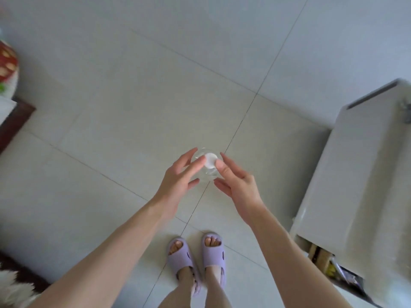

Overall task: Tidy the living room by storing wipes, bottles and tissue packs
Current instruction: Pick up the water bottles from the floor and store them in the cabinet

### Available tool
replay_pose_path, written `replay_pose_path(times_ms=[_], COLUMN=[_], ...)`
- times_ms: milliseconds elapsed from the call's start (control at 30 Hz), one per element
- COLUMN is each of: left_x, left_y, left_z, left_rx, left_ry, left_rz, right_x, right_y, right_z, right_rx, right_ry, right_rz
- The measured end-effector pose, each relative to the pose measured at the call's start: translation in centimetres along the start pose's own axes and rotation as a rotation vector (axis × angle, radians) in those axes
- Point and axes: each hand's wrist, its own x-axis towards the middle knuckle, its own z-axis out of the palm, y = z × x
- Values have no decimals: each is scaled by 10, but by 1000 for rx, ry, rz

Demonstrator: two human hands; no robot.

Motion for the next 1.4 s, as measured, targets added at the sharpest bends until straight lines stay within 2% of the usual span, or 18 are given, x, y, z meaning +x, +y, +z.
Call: replay_pose_path(times_ms=[267,400,567,833,1000,1200,1400], left_x=[-93,-136,-184,-278,-348,-405,-448], left_y=[148,181,190,152,96,19,-35], left_z=[98,158,234,377,478,587,667], left_rx=[167,211,325,500,610,674,750], left_ry=[-217,-387,-565,-941,-1136,-1254,-1304], left_rz=[179,212,229,210,164,72,24], right_x=[-137,-200,-272,-409,-494,-566,-612], right_y=[-133,-157,-164,-128,-78,-20,20], right_z=[-35,-70,-123,-222,-300,-390,-460], right_rx=[171,242,310,435,579,696,759], right_ry=[238,388,554,886,1103,1245,1303], right_rz=[-195,-276,-350,-448,-464,-438,-407])
